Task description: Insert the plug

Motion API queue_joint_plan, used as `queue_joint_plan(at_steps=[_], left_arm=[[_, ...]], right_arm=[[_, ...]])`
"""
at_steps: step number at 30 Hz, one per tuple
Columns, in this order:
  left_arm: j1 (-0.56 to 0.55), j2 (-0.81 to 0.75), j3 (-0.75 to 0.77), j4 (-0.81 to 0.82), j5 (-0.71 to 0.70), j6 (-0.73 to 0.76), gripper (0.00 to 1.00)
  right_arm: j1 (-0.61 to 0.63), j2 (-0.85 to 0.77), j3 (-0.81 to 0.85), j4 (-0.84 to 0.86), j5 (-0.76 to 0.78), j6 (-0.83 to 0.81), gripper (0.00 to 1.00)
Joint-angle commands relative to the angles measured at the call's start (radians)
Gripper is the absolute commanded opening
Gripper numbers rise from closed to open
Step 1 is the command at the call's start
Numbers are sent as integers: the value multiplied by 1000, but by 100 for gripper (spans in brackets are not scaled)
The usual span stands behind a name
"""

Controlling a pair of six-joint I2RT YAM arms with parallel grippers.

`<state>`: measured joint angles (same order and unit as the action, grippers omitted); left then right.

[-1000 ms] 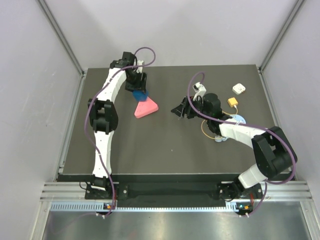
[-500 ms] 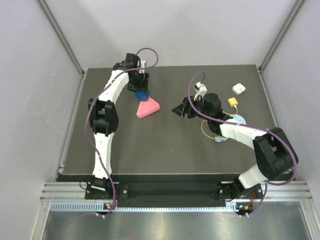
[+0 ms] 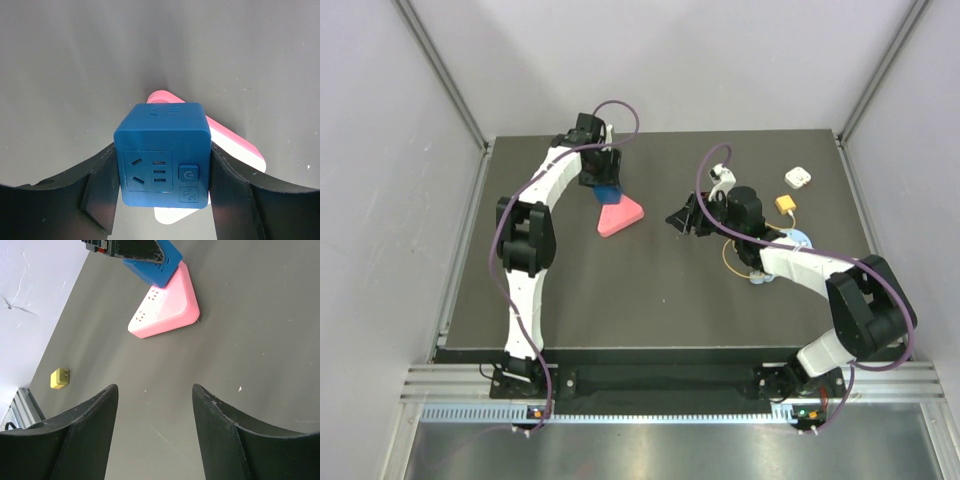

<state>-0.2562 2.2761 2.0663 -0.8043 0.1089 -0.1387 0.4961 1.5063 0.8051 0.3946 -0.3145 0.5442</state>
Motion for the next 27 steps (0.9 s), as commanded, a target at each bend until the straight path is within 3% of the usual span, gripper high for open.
queue_joint_plan(at_steps=[1, 8, 17, 27], left_arm=[[-20, 79, -87, -61, 67, -42, 0], [-29, 114, -78, -99, 28, -71, 0], [-81, 123, -201, -45, -43, -127, 0], [-100, 186, -90, -156, -119, -127, 0]], right_arm=[[-1, -44, 11, 18, 9, 2, 60], [-1, -44, 6, 15, 14, 10, 59], [-2, -43, 6, 17, 3, 31, 58], [-2, -49, -33, 35, 28, 54, 56]])
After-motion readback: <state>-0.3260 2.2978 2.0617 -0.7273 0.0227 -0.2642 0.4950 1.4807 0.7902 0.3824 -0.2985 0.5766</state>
